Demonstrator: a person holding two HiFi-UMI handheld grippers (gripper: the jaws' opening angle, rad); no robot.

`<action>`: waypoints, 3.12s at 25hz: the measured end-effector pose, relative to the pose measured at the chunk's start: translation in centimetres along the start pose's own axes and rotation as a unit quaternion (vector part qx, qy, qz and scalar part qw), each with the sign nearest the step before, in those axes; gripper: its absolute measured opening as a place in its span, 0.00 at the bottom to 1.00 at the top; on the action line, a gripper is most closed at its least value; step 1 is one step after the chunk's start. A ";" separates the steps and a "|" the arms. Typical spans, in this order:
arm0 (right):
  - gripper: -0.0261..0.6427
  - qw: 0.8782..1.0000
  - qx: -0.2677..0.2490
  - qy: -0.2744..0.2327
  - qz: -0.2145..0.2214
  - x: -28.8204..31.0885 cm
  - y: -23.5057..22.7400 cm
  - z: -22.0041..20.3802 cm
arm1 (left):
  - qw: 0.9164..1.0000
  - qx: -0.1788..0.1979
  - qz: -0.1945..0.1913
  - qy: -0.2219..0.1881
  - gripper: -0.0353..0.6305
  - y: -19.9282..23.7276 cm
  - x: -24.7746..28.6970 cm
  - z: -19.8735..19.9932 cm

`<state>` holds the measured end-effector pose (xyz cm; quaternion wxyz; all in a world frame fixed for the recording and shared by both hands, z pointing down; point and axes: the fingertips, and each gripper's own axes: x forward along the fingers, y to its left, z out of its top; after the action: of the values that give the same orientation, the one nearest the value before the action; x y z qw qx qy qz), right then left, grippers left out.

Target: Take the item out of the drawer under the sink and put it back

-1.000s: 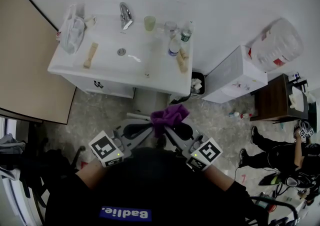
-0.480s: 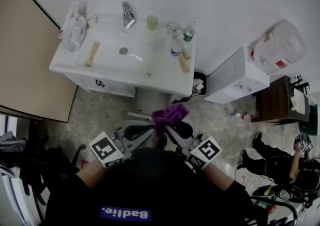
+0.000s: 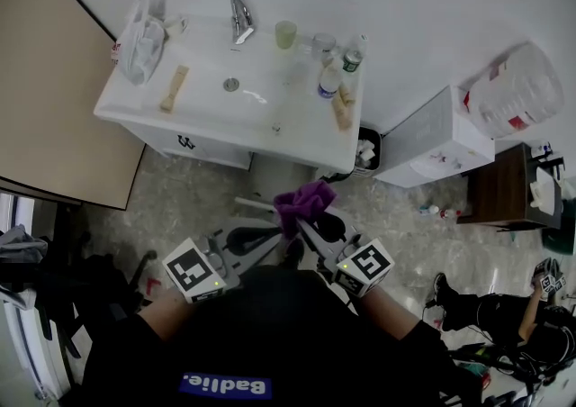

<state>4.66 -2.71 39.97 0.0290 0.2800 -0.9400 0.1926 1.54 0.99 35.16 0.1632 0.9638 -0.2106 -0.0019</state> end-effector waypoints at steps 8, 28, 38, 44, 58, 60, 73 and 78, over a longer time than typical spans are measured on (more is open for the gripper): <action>0.16 0.999 -0.023 0.036 0.002 1.9 -2.7 -2.8 | 1.000 -0.008 0.019 -0.004 0.04 1.2 -0.3 -0.4; 0.16 0.976 -0.121 0.179 -0.001 7.4 -10.4 -13.1 | 0.997 -0.020 0.070 -0.012 0.04 4.4 -0.7 0.3; 0.16 0.956 -0.145 0.253 -0.010 9.5 -13.8 -19.2 | 0.996 -0.032 0.077 -0.010 0.04 5.6 -1.1 -0.6; 0.16 0.940 -0.131 0.314 -0.017 10.1 -16.6 -24.5 | 0.996 -0.037 0.078 -0.007 0.04 6.2 -1.1 -0.9; 0.17 0.891 -0.154 0.426 -0.019 14.4 -23.5 -34.6 | 0.995 -0.049 0.091 0.003 0.04 8.5 -0.7 -2.6; 0.17 0.886 -0.159 0.436 -0.015 14.8 -23.9 -35.7 | 0.994 -0.051 0.094 0.004 0.04 8.6 -0.8 -2.9; 0.17 0.855 -0.171 0.490 0.004 16.9 -24.6 -42.4 | 0.992 -0.063 0.109 0.022 0.04 10.1 -1.2 -5.9; 0.17 0.848 -0.173 0.501 -0.002 17.4 -25.1 -43.4 | 0.991 -0.070 0.112 0.030 0.04 10.2 -1.4 -6.6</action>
<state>1.21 -14.57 91.56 0.5448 0.1380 -0.8151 0.1407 -3.36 -5.12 44.50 0.2354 0.9202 -0.3112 0.0311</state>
